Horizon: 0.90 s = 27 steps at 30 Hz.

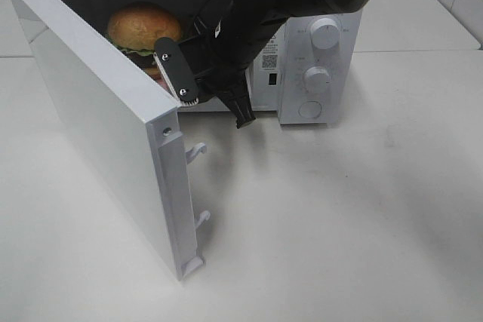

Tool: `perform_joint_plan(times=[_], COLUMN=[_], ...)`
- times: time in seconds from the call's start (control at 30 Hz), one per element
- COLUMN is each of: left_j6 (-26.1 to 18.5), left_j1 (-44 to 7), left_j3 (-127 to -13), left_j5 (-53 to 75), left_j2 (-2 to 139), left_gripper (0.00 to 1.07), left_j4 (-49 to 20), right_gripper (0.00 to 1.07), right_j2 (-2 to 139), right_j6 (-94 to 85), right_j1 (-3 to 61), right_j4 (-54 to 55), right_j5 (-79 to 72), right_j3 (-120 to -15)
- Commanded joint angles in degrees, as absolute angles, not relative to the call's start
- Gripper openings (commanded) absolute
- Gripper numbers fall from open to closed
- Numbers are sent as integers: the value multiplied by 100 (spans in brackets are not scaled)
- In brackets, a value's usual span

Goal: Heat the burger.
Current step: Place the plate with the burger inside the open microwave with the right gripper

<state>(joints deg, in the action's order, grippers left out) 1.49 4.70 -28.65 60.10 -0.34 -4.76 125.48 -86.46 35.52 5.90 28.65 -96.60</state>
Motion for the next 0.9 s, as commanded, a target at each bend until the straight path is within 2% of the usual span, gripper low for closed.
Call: perform_joint_plan(times=[0.03,0.63,0.8,0.9], left_j6=[155,155,155,155], left_j1=[453,453,453,453], left_j3=[-2859,-2859,-2859,-2859], left_j5=[5924,5924,5924,5924], left_j2=[-149,-149,-149,-149], left_gripper=[90,90,90,90], left_j4=[-464,-464,-464,-464], right_gripper=[0,0,3,9], right_j2=[12554,13344,13453,13487], right_j6=[-8560,-7907,-7758,-7758], right_j1=[3570,3552,3518,3495], right_j4=[613,149,34,34], right_j5=[2624,2773,2744,2750], right_j3=[-9889,-10995,-11167,-11167])
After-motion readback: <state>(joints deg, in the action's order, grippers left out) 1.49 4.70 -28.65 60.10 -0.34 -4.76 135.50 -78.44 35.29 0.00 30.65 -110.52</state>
